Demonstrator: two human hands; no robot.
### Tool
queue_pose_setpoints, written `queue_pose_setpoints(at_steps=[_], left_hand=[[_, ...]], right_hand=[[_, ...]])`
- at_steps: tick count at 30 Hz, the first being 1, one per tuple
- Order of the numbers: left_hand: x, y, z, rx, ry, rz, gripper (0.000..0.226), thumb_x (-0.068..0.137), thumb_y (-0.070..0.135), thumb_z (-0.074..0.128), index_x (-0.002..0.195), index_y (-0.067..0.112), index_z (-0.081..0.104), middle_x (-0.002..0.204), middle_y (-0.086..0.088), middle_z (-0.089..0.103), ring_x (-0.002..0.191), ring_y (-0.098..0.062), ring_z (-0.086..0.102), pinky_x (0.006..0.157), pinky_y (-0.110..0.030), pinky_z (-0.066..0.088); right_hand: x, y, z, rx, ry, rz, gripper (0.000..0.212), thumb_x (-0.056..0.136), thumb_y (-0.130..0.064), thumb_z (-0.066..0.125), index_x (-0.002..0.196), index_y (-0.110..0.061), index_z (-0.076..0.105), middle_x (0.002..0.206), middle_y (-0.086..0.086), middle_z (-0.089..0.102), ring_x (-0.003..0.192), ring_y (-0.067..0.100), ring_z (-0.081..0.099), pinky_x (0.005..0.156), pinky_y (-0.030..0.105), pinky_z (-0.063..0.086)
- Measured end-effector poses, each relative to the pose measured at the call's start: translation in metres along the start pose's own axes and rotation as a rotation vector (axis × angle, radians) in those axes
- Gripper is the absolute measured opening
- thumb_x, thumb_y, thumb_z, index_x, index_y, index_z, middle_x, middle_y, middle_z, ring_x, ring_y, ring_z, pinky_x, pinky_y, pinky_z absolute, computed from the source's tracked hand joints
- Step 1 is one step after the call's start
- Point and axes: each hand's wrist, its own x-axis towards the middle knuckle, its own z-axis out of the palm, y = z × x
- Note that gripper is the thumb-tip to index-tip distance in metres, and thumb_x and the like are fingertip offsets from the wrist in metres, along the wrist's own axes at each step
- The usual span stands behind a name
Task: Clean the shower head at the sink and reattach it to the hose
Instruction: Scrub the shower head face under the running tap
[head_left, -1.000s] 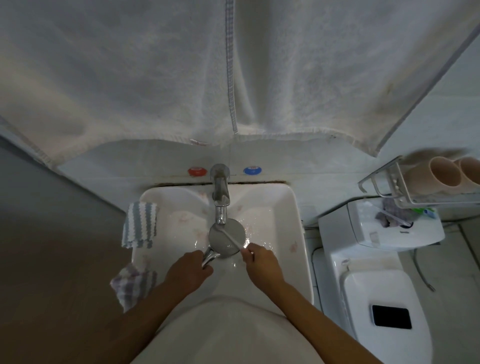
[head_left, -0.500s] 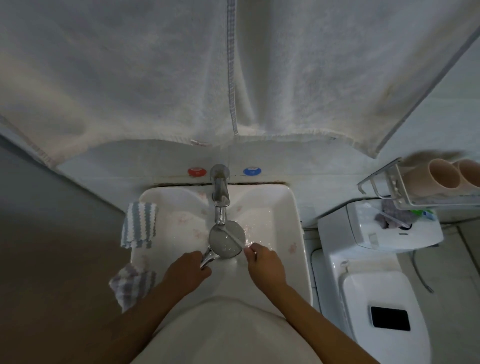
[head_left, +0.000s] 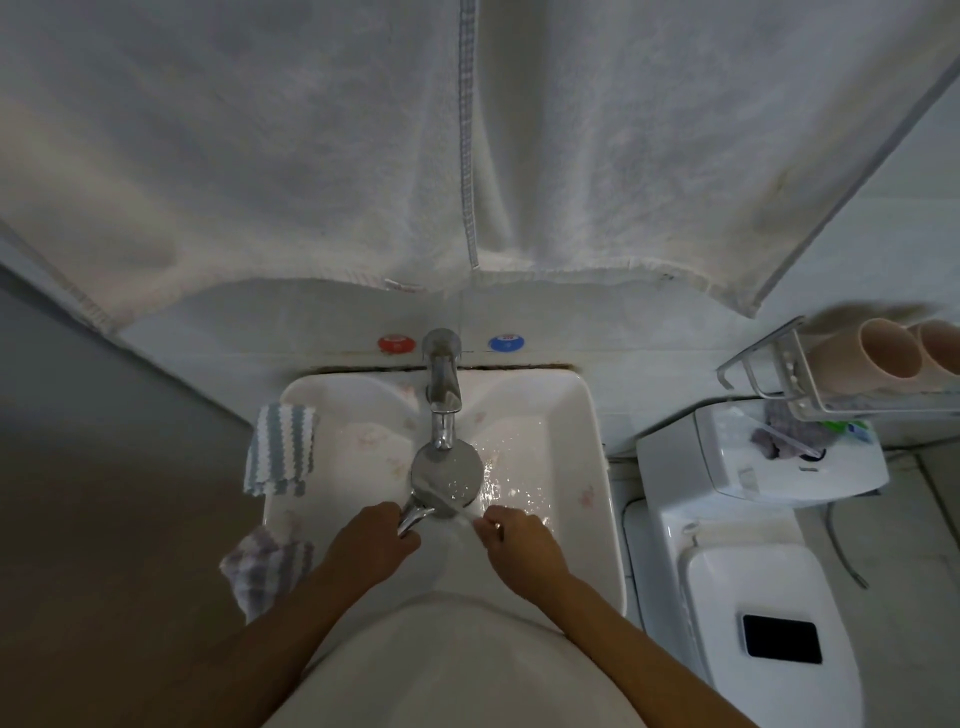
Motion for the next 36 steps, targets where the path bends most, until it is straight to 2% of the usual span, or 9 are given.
queue_pose_setpoints(at_steps=[5, 10, 15, 20, 25, 28, 31, 34, 36], left_hand=[[-0.0001, -0.0011, -0.0011, -0.017, 0.005, -0.009, 0.037, 0.086, 0.037, 0.059, 0.066, 0.024, 0.031, 0.071, 0.004, 0.042, 0.073, -0.021, 0.050, 0.063, -0.028, 0.033], [0.0020, 0.0020, -0.0009, -0.078, 0.025, -0.044, 0.030, 0.085, 0.035, 0.061, 0.074, 0.016, 0.041, 0.074, -0.001, 0.048, 0.070, -0.022, 0.050, 0.061, -0.028, 0.035], [0.0042, 0.0024, -0.0019, -0.107, 0.049, -0.070, 0.038, 0.086, 0.034, 0.061, 0.064, 0.021, 0.033, 0.068, 0.003, 0.043, 0.070, -0.021, 0.050, 0.061, -0.028, 0.033], [0.0057, 0.0032, -0.0015, -0.121, 0.062, -0.106, 0.029, 0.087, 0.035, 0.060, 0.076, 0.013, 0.045, 0.080, -0.004, 0.051, 0.073, -0.021, 0.052, 0.063, -0.027, 0.036], [0.0060, 0.0017, 0.0002, -0.141, 0.070, -0.128, 0.028, 0.087, 0.035, 0.061, 0.082, 0.010, 0.048, 0.093, -0.014, 0.062, 0.085, -0.030, 0.061, 0.069, -0.031, 0.043], [0.0075, 0.0033, -0.0005, -0.148, 0.068, -0.142, 0.029, 0.088, 0.037, 0.061, 0.084, 0.010, 0.049, 0.097, -0.015, 0.062, 0.089, -0.031, 0.061, 0.069, -0.031, 0.043], [0.0084, 0.0004, -0.0009, -0.182, 0.067, -0.161, 0.030, 0.089, 0.036, 0.060, 0.083, 0.008, 0.050, 0.093, -0.016, 0.063, 0.077, -0.027, 0.059, 0.064, -0.030, 0.044], [0.0076, 0.0007, -0.0011, -0.230, 0.073, -0.182, 0.029, 0.087, 0.035, 0.061, 0.079, 0.009, 0.050, 0.081, -0.012, 0.060, 0.066, -0.024, 0.055, 0.054, -0.027, 0.041], [0.0078, 0.0022, -0.0020, -0.269, 0.073, -0.197, 0.029, 0.087, 0.034, 0.061, 0.078, 0.009, 0.050, 0.074, -0.007, 0.055, 0.059, -0.023, 0.054, 0.046, -0.025, 0.038]], right_hand=[[0.0039, 0.0034, -0.0056, -0.059, 0.175, 0.043, 0.034, 0.103, -0.038, 0.040, 0.087, -0.013, 0.057, 0.085, 0.012, 0.066, 0.082, 0.034, 0.059, 0.061, 0.034, 0.033], [0.0009, -0.0002, 0.0015, 0.007, -0.018, -0.015, 0.031, 0.100, -0.038, 0.046, 0.074, -0.021, 0.049, 0.073, 0.002, 0.053, 0.072, 0.026, 0.049, 0.066, 0.035, 0.040], [0.0047, 0.0053, -0.0054, 0.036, 0.168, 0.054, 0.031, 0.103, -0.036, 0.040, 0.080, -0.018, 0.048, 0.071, 0.001, 0.051, 0.069, 0.026, 0.050, 0.061, 0.034, 0.037], [0.0000, 0.0006, 0.0014, 0.020, -0.003, -0.012, 0.034, 0.099, -0.036, 0.047, 0.070, -0.019, 0.050, 0.070, 0.002, 0.054, 0.072, 0.028, 0.052, 0.065, 0.034, 0.040], [0.0067, 0.0077, -0.0031, 0.059, 0.152, 0.057, 0.029, 0.101, -0.038, 0.043, 0.077, -0.022, 0.048, 0.081, 0.013, 0.063, 0.079, 0.034, 0.058, 0.069, 0.038, 0.044], [0.0030, 0.0023, -0.0009, 0.053, 0.047, -0.009, 0.032, 0.100, -0.035, 0.046, 0.077, -0.014, 0.055, 0.074, 0.010, 0.059, 0.073, 0.030, 0.054, 0.067, 0.037, 0.044], [0.0008, 0.0031, 0.0000, 0.029, 0.050, -0.004, 0.033, 0.100, -0.036, 0.046, 0.079, -0.014, 0.057, 0.078, 0.010, 0.065, 0.077, 0.031, 0.058, 0.066, 0.036, 0.042], [0.0049, 0.0073, -0.0046, 0.032, 0.157, 0.031, 0.031, 0.102, -0.035, 0.042, 0.077, -0.019, 0.047, 0.071, 0.004, 0.053, 0.071, 0.028, 0.049, 0.062, 0.035, 0.036], [0.0038, 0.0056, -0.0027, 0.041, 0.086, -0.005, 0.030, 0.101, -0.035, 0.045, 0.074, -0.020, 0.047, 0.069, 0.002, 0.051, 0.069, 0.026, 0.047, 0.064, 0.037, 0.040]])
